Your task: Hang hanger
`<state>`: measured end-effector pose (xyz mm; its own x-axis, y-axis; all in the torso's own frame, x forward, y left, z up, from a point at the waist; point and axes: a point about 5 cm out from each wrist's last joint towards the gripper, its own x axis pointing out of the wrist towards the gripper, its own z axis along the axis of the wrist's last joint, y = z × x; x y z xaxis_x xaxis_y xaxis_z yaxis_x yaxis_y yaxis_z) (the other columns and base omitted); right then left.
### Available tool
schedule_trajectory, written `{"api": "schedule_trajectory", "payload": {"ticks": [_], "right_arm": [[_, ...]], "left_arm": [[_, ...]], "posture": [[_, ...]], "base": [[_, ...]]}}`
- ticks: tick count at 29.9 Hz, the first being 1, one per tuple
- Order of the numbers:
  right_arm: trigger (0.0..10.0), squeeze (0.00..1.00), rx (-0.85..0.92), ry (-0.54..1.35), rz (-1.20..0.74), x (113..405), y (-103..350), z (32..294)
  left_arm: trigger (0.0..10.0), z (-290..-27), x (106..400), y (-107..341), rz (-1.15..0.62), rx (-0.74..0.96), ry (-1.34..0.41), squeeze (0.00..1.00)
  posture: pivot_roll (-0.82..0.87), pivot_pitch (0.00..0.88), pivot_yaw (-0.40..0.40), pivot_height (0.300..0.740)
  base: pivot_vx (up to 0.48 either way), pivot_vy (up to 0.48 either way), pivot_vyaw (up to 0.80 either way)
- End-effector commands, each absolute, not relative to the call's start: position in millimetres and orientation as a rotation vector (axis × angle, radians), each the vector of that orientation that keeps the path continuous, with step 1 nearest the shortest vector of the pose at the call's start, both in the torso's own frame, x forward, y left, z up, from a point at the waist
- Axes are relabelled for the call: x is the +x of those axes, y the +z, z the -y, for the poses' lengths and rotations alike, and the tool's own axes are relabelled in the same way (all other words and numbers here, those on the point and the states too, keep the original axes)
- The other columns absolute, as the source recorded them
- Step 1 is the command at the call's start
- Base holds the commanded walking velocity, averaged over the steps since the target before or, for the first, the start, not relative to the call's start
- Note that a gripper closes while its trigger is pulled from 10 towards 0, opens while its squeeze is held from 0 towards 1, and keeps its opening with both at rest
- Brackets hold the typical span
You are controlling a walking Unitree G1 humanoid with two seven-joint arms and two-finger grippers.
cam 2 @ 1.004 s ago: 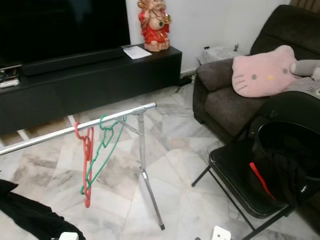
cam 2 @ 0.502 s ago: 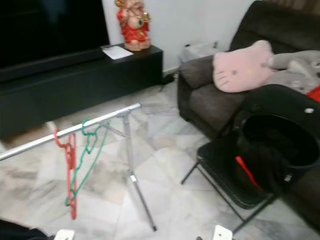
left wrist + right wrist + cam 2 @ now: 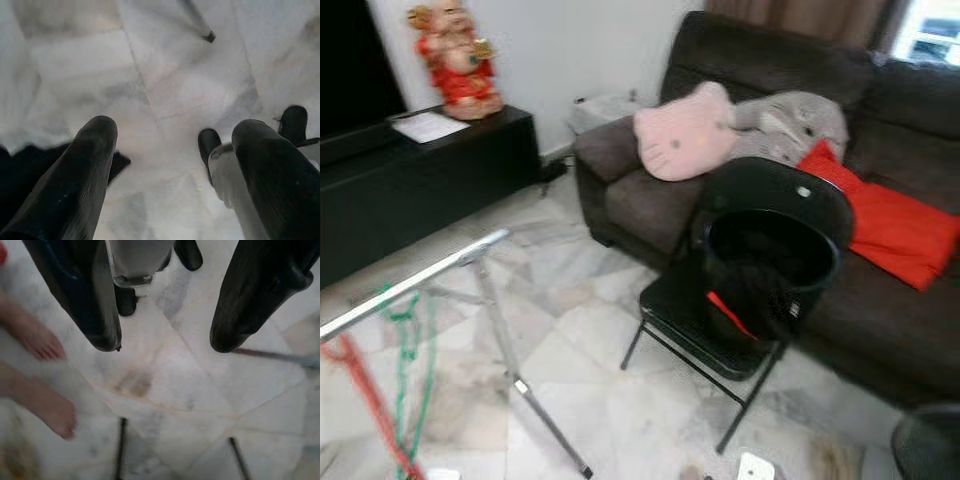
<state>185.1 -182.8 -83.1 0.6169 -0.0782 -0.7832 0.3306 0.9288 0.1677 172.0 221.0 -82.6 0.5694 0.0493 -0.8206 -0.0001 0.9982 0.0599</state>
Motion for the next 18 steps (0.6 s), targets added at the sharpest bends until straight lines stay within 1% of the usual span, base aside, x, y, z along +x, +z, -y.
{"api": "schedule_trajectory", "payload": {"ticks": [1, 14, 18], "right_arm": [[10.0, 0.0, 0.308, -0.246, -0.89, 183.0, -84.2, 184.1], [10.0, 0.0, 0.304, -0.24, -0.892, 182.8, -84.3, 183.8], [10.0, 0.0, 0.3, -0.236, -0.887, 183.2, -84.0, 183.6]], "left_arm": [[10.0, -218.5, 170.3, -84.1, -0.974, 0.047, 0.031, 0.0], [10.0, -215.3, 174.4, -83.1, -0.973, 0.044, 0.024, 0.0], [10.0, -210.9, 172.8, -84.8, -0.981, 0.041, 0.023, 0.0]], "posture": [[-0.02, 0.013, 0.055, 0.74], [-0.02, 0.007, 0.056, 0.74], [-0.02, 0.008, 0.056, 0.74]], "base": [[0.0, 0.0, -0.79], [0.0, 0.0, -0.79], [0.0, 0.0, 0.0]]}}
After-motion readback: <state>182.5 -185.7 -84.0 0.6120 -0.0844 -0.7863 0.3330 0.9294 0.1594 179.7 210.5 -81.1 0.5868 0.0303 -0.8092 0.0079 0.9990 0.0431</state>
